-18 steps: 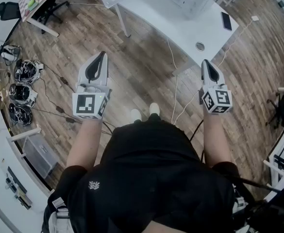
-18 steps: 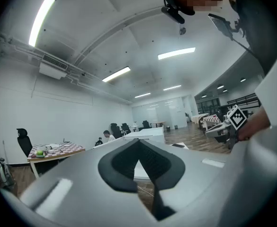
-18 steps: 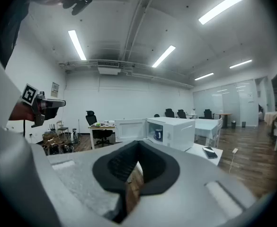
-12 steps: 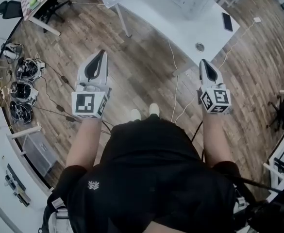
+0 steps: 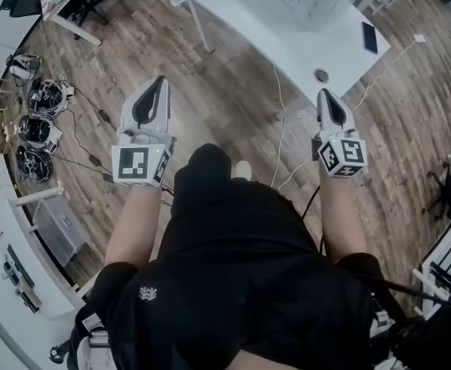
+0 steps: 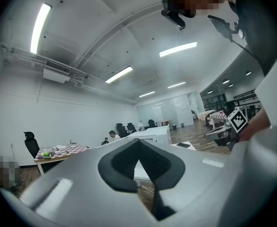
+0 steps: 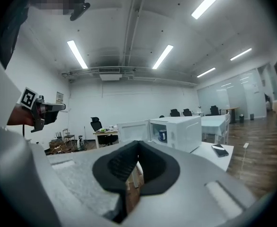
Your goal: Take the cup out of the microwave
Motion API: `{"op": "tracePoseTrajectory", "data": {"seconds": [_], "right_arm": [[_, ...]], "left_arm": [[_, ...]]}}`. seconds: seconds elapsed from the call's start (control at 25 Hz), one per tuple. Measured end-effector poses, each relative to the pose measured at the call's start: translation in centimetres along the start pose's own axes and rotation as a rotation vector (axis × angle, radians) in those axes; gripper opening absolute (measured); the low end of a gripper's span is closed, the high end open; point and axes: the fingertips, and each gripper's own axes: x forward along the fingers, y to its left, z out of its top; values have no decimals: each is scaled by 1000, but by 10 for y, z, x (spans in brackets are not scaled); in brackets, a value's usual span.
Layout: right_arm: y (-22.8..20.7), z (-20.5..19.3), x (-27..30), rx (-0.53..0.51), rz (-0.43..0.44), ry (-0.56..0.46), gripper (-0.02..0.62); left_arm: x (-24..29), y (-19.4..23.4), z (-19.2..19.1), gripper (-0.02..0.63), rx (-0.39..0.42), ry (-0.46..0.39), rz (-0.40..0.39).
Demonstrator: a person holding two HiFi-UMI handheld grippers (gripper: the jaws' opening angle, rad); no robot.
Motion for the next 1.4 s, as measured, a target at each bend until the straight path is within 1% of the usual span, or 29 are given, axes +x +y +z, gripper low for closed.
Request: {"op": "tracePoseTrajectory", "data": {"seconds": [0.12,0.24,0.44,0.64,0.84,1.2,1.4], "right_arm": [[-2,-5,12,12,-3,13,2],[-3,-6,25,7,-11,19,2],[-14,0,47,7,-52,16,2],[-22,6,73,9,-90,25,2],[-24,16,108,-2,-131,36,2],[-2,34,170,-23,-183,44,2],[7,44,199,-30,-225,37,2]], "left_arm": [[9,7,-7,6,-2,17,5],[26,15,-11,6,2,12,-6],[69,20,-12,6,6,1,-59],[111,33,-20,6,-13,-1,-109],[152,58,-17,5,-26,-14,-146],[203,117,-27,6,-39,-43,-226],[228,144,-39,6,-36,-62,-272]]}}
